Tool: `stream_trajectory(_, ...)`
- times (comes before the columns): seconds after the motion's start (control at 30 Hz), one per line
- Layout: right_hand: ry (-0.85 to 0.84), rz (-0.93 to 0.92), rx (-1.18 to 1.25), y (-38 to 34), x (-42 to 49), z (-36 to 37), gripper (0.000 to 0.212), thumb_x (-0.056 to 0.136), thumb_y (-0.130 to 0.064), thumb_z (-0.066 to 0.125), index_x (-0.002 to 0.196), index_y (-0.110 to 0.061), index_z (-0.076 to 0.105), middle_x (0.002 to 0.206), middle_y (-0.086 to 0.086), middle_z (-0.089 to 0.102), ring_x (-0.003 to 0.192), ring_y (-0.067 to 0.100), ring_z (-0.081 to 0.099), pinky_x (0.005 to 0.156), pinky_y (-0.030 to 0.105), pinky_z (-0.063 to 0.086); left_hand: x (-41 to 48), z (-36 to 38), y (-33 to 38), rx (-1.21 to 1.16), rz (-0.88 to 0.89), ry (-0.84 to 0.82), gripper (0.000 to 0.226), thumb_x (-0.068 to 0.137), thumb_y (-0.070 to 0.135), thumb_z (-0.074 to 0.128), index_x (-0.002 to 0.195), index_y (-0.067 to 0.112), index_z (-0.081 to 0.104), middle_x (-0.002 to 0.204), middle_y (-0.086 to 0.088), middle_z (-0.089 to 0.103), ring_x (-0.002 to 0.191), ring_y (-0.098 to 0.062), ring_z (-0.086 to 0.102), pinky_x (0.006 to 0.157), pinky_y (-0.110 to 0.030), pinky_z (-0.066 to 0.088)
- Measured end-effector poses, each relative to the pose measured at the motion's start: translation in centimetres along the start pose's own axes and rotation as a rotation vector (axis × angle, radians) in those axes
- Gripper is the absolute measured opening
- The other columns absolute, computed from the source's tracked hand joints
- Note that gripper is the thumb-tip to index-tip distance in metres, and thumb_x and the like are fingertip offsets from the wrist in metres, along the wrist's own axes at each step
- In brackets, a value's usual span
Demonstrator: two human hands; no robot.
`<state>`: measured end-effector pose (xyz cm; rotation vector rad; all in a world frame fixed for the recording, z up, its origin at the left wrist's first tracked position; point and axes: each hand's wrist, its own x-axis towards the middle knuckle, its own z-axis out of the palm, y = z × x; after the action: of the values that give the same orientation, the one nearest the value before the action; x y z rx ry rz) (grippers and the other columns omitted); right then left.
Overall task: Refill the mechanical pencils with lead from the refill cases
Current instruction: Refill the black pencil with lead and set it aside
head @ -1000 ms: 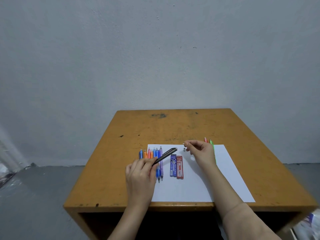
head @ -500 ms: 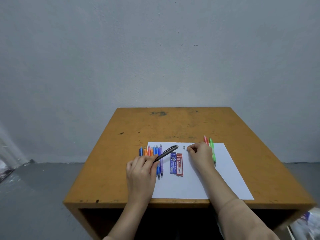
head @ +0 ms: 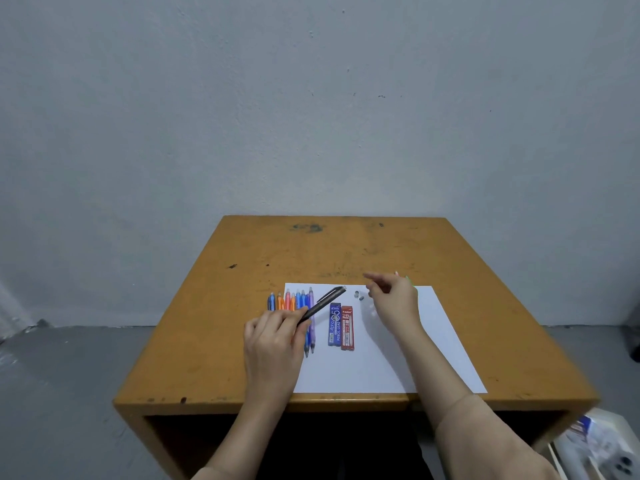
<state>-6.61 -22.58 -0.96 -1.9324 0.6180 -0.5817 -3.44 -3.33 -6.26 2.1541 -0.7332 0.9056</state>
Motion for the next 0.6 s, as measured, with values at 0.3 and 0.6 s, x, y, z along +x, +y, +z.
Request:
stream_trajectory(0.3, -0.009, 0.006, 0.442, -0.9, -6.0, 1.6, 0.026, 0.087, -0.008, 0.066, 0.103, -0.029, 0.064, 0.086, 0.003, 0.072, 0.085, 0.014, 0.070, 0.076, 0.028, 0.057, 0.2, 0.2, 0.3, -0.059, 0.086, 0.000, 0.028, 0.087, 0.032, 0.054, 0.091, 0.013, 0.073, 0.079, 0.007, 0.067, 0.079, -0.007, 0.050, 0.073, -0.020, 0.028)
stream_trajectory(0.6, 0.128, 0.073, 0.593, -1.6, -8.0, 3.5, 0.032, 0.084, -0.008, 0.070, 0.109, -0.025, 0.058, 0.083, 0.001, 0.073, 0.074, 0.012, 0.071, 0.070, 0.022, 0.057, -0.2, 0.5, 0.2, -0.091, 0.245, -0.056, 0.026, 0.089, 0.031, 0.057, 0.093, 0.010, 0.071, 0.080, 0.005, 0.067, 0.078, -0.010, 0.054, 0.073, -0.018, 0.030)
